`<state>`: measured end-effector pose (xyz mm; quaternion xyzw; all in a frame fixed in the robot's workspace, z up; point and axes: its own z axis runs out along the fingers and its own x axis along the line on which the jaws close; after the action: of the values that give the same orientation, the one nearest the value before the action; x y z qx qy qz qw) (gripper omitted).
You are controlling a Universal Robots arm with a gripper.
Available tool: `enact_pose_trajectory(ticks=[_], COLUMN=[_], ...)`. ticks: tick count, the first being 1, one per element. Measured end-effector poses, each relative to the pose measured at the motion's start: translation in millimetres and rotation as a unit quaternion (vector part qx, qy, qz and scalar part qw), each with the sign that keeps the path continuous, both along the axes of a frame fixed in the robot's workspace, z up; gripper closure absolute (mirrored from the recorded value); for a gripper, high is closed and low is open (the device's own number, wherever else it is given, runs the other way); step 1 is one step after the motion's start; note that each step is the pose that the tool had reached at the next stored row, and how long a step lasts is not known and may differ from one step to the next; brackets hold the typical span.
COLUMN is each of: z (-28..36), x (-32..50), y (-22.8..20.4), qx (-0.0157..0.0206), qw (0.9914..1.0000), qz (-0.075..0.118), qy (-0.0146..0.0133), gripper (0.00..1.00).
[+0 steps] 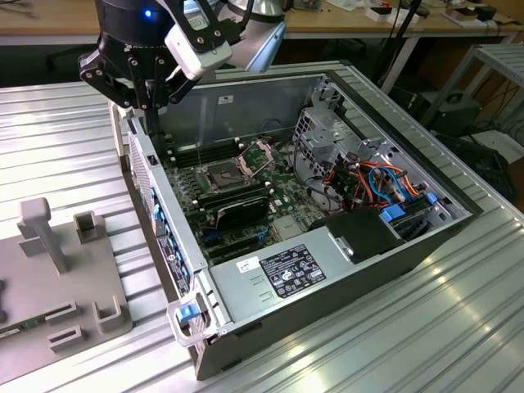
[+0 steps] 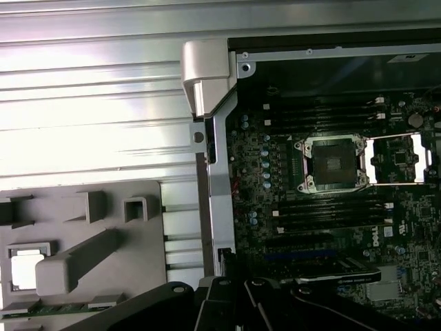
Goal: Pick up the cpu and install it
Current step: 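Reach for the cpu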
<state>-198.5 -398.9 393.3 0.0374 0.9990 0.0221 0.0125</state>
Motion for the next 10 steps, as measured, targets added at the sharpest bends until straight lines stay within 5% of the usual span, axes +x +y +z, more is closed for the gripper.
enact_pose_trajectory(ticks=[10], z=[0.0], x=[-1.4], y=[0.0], qx=[0.0], qw=[1.0], qz=[0.0], qy=[0.0], gripper=[0.89])
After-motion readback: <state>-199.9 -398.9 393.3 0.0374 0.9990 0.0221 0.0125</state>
